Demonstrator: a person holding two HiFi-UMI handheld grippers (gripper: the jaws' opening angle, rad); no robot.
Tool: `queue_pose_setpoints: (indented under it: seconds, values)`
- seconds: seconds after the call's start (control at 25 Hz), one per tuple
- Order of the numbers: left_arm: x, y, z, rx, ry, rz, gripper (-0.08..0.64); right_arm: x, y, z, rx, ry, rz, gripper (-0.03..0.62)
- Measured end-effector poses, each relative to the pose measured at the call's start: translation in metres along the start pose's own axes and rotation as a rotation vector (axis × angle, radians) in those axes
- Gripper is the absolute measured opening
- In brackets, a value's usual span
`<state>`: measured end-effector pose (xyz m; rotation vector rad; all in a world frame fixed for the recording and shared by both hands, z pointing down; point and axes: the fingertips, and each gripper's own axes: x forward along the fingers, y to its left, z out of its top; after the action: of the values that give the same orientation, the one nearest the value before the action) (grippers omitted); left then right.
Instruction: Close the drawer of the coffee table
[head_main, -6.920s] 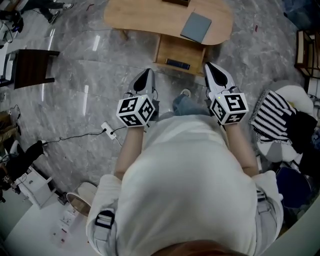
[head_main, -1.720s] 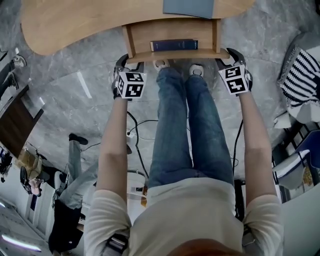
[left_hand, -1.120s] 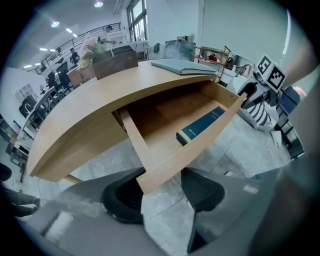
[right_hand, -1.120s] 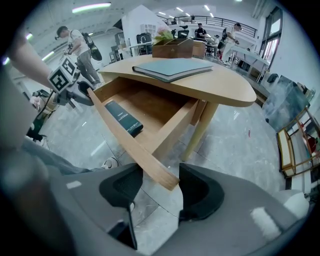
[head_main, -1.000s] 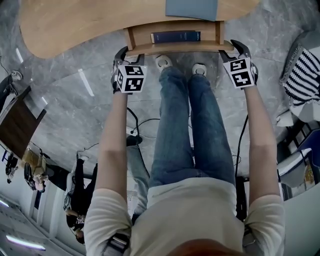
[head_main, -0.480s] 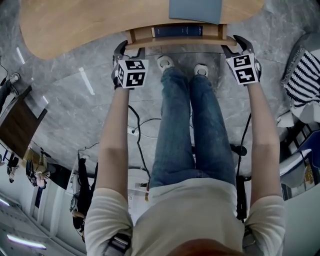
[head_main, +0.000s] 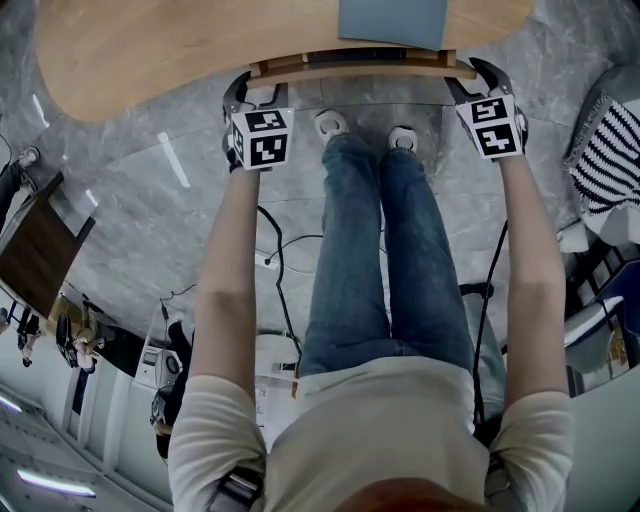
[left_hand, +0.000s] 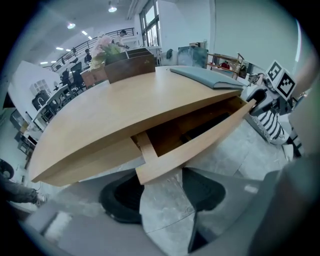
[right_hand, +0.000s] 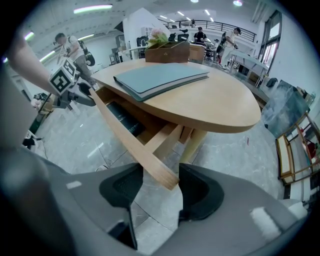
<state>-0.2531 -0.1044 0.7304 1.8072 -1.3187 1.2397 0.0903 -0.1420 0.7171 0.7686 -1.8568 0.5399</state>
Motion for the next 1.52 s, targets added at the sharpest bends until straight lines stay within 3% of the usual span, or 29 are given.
queue_pose_setpoints:
  seconds: [0.24, 0.48, 1.32, 1.52]
  values:
    - [0.003, 0.006, 0.010, -0.066, -0.026, 0.015, 0.236, 0.002, -0.008, 0.010, -0.006, -0.008, -0.003, 0.224]
    - [0.005, 0.011, 0.018, -0.185, -0.040, 0.001, 0.229, 0.005, -0.014, 0.019, -0.004, -0.012, -0.007, 0.224]
    - [0.016, 0.022, 0.045, -0.230, -0.045, 0.013, 0.229, 0.014, -0.035, 0.040, 0.015, -0.017, -0.031, 0.232]
    - [0.014, 0.022, 0.041, -0.293, -0.038, 0.036, 0.225, 0.012, -0.035, 0.038, 0.052, -0.031, -0.097, 0.242]
